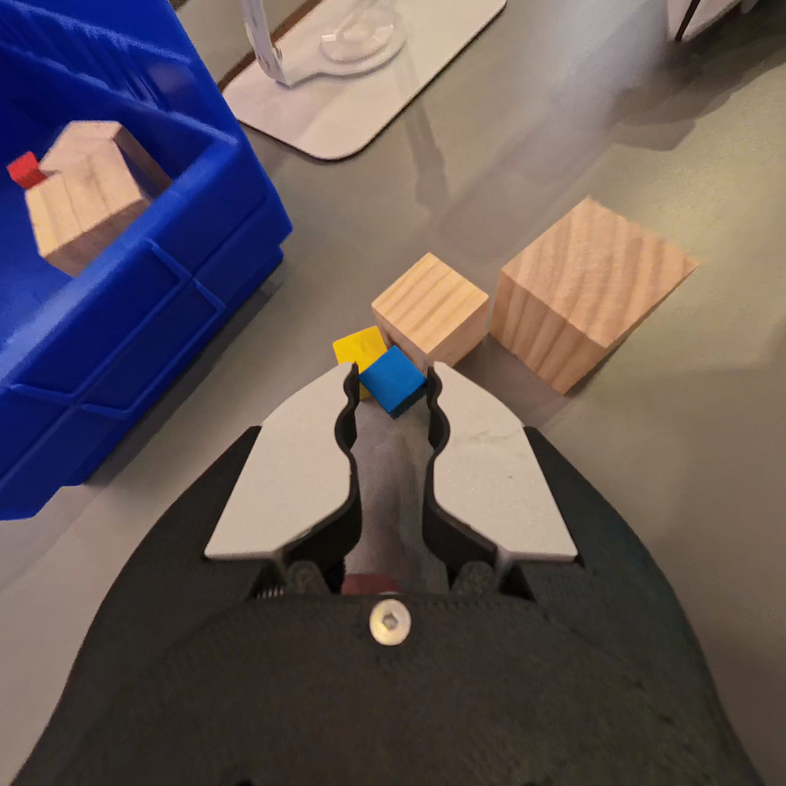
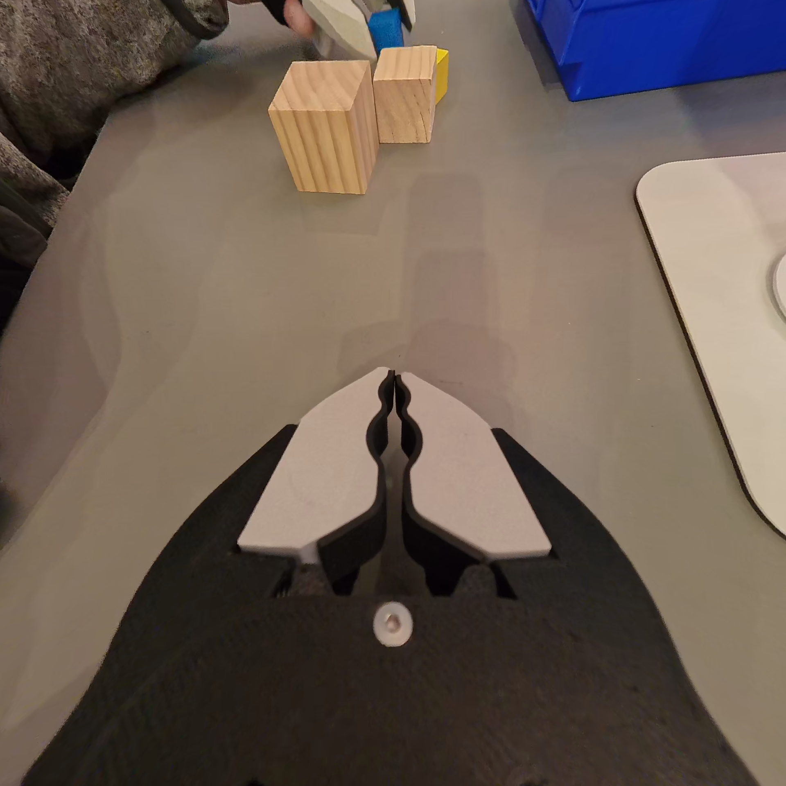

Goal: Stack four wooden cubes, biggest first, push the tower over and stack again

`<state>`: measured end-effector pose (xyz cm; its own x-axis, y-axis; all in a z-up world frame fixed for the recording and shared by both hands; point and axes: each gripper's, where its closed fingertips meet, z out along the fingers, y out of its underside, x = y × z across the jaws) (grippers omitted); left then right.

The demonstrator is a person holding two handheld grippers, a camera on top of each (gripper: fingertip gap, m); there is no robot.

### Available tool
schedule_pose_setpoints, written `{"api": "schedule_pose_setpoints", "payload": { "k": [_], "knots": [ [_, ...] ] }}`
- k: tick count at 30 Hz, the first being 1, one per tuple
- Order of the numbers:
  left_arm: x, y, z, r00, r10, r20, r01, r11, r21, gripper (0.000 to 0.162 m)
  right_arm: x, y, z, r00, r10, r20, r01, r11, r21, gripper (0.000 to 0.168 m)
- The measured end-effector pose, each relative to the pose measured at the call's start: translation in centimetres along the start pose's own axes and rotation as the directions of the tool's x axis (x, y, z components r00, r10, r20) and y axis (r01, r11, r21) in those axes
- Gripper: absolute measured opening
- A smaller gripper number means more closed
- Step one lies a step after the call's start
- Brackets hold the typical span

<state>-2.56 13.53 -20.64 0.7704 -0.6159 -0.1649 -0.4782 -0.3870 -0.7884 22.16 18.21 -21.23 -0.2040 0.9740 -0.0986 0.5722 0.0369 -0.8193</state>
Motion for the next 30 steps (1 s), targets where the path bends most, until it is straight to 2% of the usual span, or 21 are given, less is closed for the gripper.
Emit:
{"api": "schedule_pose_setpoints", "payload": {
  "k": [6, 11, 14, 15, 19, 20, 21, 23, 25, 27, 30],
  "knots": [
    [0.8, -3.2, -1.3, 1.0, 0.009, 0.01, -0.009, 0.999, 0.05, 0.03, 0.3, 0.4, -0.4, 1.0, -0.001, -0.014, 0.0, 1.0, -0.007, 0.0],
    [5.1, -10.6, -1.8, 0.997, 0.07, -0.034, -0.064, 0.985, 0.16, 0.029, 1.3, 1.1, -1.6, 0.999, 0.02, -0.043, -0.021, 1.0, -0.003, 0.0],
    [10.7, -14.8, 1.6, 0.988, 0.096, -0.12, -0.075, 0.983, 0.165, 0.029, 1.5, 1.2, -1.9, 0.999, 0.021, -0.046, -0.022, 1.0, -0.001, 0.0],
    [12.5, -15.1, 3.6, 0.984, 0.101, -0.145, -0.081, 0.988, 0.135, 0.029, 1.4, 1.3, -1.8, 0.999, 0.016, -0.046, -0.016, 1.0, -0.007, 0.0],
    [15.8, -12.7, 10.6, 0.981, 0.107, -0.164, -0.119, 0.99, -0.069, 0.029, 1.2, 1.6, -1.8, 0.999, 0.002, -0.048, -0.003, 1.0, -0.022, 0.0],
    [15.3, -12.1, 11.4, 0.983, 0.149, -0.106, -0.161, 0.98, -0.115, 0.029, 1.1, 1.6, -1.9, 0.999, 0.001, -0.047, -0.002, 1.0, -0.022, 0.0],
    [14.9, -12.0, 11.8, 0.983, 0.175, -0.061, -0.182, 0.974, -0.133, 0.029, 1.1, 1.7, -1.9, 0.999, 0.002, -0.046, -0.003, 1.0, -0.021, 0.0],
    [15.7, -11.4, 12.2, 0.981, 0.16, -0.107, -0.177, 0.968, -0.177, 0.03, 1.0, 1.7, -2.0, 0.999, 0.0, -0.042, -0.001, 1.0, -0.021, 0.0],
    [15.1, -10.7, 12.6, 0.981, 0.187, -0.059, -0.195, 0.958, -0.21, 0.032, 0.9, 1.8, -2.1, 0.999, -0.003, -0.038, 0.002, 1.0, -0.023, 0.0],
    [15.3, -11.0, 11.9, 0.982, 0.182, -0.058, -0.19, 0.963, -0.193, 0.056, 0.9, 1.8, -2.1, 0.999, -0.004, -0.039, 0.003, 1.0, -0.023, 0.0],
    [14.7, -12.1, 8.8, 0.989, 0.144, -0.028, -0.146, 0.983, -0.108, 0.063, 0.9, 1.8, -2.1, 0.999, -0.003, -0.038, 0.002, 1.0, -0.022, 0.0]
  ]
}}
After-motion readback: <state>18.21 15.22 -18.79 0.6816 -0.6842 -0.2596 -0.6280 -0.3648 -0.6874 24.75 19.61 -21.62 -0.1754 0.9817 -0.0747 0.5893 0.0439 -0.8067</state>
